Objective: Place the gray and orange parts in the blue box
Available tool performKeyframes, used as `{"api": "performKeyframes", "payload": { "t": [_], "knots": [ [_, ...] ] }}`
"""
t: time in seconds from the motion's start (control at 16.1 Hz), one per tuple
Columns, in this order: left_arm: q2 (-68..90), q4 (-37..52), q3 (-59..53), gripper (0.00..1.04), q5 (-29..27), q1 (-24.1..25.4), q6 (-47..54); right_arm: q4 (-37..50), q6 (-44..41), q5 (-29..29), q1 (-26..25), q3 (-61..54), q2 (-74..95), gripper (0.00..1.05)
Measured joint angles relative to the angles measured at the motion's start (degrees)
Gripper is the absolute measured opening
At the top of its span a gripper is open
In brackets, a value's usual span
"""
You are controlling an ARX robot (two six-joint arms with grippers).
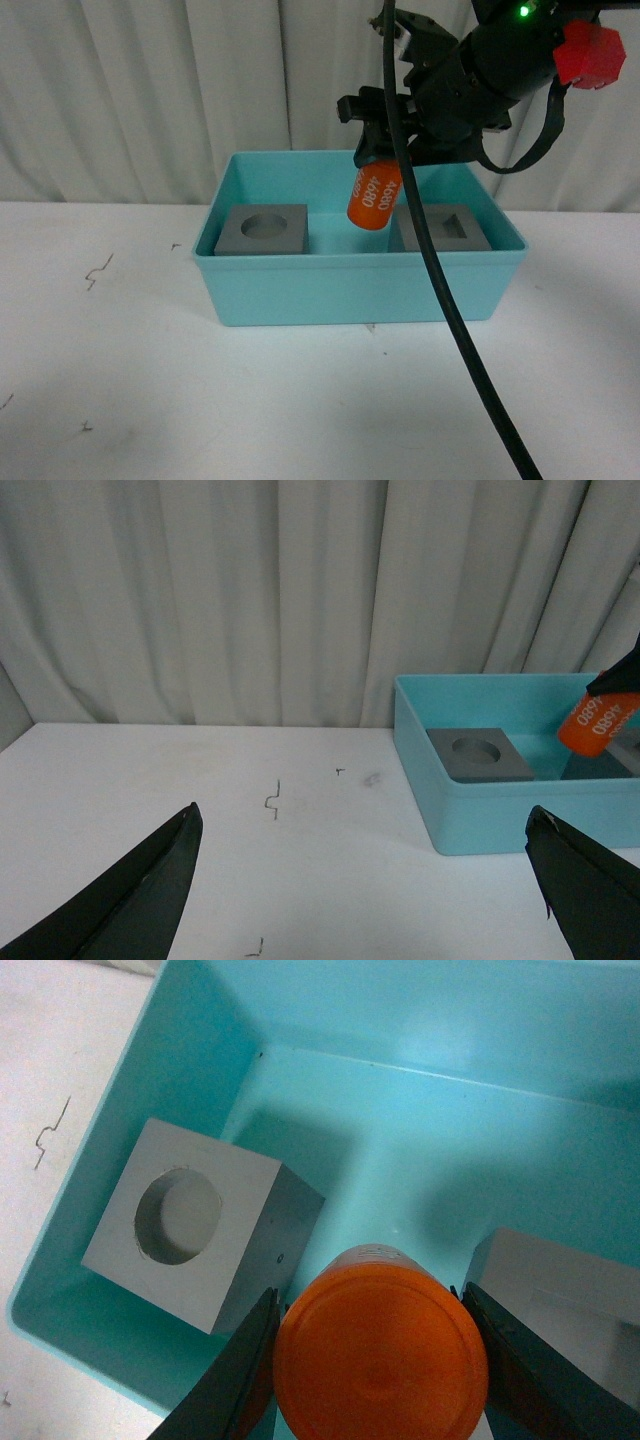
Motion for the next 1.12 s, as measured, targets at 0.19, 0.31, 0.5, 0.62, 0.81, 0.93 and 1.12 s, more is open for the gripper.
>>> {"api": "performKeyframes", "payload": {
  "t": [0.19,0.31,0.5,0.62,0.81,0.93,1.12],
  "knots": [
    [0.00,0.00,0.00,0.98,0.00,0.00,0.02,-0.66,0.07,-0.37,0.02,2.56,3.41,0.48],
    [0.00,0.00,0.00,0.98,-0.02,0.00,0.02,-1.09,0.00,-0.33,0.04,3.41,5.27,0.48],
    [0.00,0.00,0.00,0.98,0.00,0.00,0.02,-1.05,-0.02,0.04,0.11,4.26,7.93,0.48],
    [0.00,0.00,0.00,0.98,0.00,0.00,0.02,-1.97,-0.42,0.28,0.42,5.20,9.01,0.48],
    [0.00,0.00,0.00,0.98,0.00,0.00,0.00,-3.41,-1.73,0.52,0.79,6.36,9.03,0.51],
    [0.00,0.00,0.00,0.98,0.00,0.00,0.02,-3.37,-1.97,0.98,0.79,7.39,9.51,0.75],
    [0.00,0.00,0.00,0.98,-0.02,0.00,0.00,-3.58,-1.95,0.96,0.28,7.85,9.64,0.98]
  ]
}}
